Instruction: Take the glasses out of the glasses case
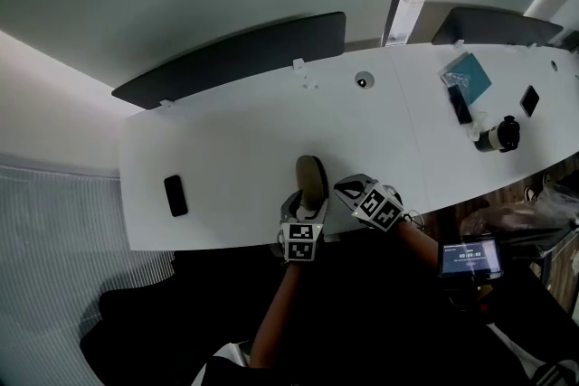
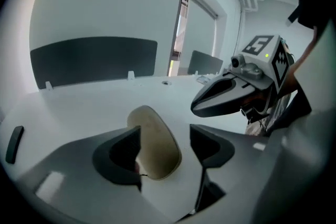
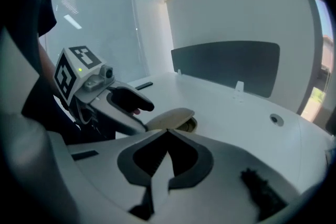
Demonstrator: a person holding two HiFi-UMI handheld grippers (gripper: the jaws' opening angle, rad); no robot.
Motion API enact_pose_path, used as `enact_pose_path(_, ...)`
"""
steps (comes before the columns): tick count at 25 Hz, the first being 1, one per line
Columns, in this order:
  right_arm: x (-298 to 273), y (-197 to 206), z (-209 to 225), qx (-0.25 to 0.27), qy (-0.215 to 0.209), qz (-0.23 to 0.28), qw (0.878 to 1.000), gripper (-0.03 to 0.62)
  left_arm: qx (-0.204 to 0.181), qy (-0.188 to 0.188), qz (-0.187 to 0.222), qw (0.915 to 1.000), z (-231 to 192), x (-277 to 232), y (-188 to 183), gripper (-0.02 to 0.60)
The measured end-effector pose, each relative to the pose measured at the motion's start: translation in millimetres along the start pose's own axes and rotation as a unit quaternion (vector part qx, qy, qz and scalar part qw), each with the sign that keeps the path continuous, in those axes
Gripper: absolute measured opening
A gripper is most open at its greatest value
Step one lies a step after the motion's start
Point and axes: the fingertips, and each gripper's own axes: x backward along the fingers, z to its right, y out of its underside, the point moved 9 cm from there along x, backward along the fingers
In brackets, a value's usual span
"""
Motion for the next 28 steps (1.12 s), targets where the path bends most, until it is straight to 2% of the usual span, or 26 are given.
enact_pose_path(1,-7.5,1.2,2.1,0.006,-0.007,-0.008,1.0,0.008,-0.009,0.004,-0.023,0.9997,2.1,-9.3,4.0,0.348)
enact_pose_path(2,-13.7,2.8,4.4,0.011,-0.011,-0.016,1.0,0.008,-0.023,0.005,-0.043,0.9988,5.8,-17.8,8.5,0.405)
enact_pose_path(5,-31.6,3.7,11.7,0.028,-0.021,-0.035,0.999,0.008,-0.063,-0.01,-0.076,0.9951,11.2,-34.9,14.1,0.408)
enact_pose_path(6,-39.0,2.1,14.5,0.036,-0.026,-0.039,0.998,0.008,-0.07,-0.016,-0.08,0.9943,9.5,-38.9,12.9,0.426)
enact_pose_path(7,-46.6,0.5,17.5,0.046,-0.031,-0.047,0.997,0.008,-0.076,-0.019,-0.081,0.9937,7.2,-42.6,10.6,0.442)
enact_pose_path(11,-71.0,3.7,21.8,0.073,-0.045,-0.089,0.992,0.008,-0.079,-0.005,-0.095,0.9924,-0.3,-50.4,4.8,0.44)
enact_pose_path(14,-80.1,9.3,20.9,0.078,-0.054,-0.108,0.99,0.008,-0.06,0.0,-0.107,0.9925,-10.7,-48.3,7.9,0.431)
enact_pose_path(19,-83.5,3.2,16.7,0.094,-0.065,-0.089,0.989,0.008,0.019,-0.002,-0.093,0.9954,-26.8,-43.4,14.8,0.403)
enact_pose_path(25,-86.7,9.8,17.3,0.075,-0.08,-0.093,0.99,0.008,0.026,-0.002,-0.074,0.9969,-24.7,-39.0,12.9,0.39)
enact_pose_path(28,-85.7,13.6,18.2,0.08,-0.081,-0.099,0.989,0.008,0.059,0.008,-0.045,0.9972,-25.5,-29.9,6.7,0.387)
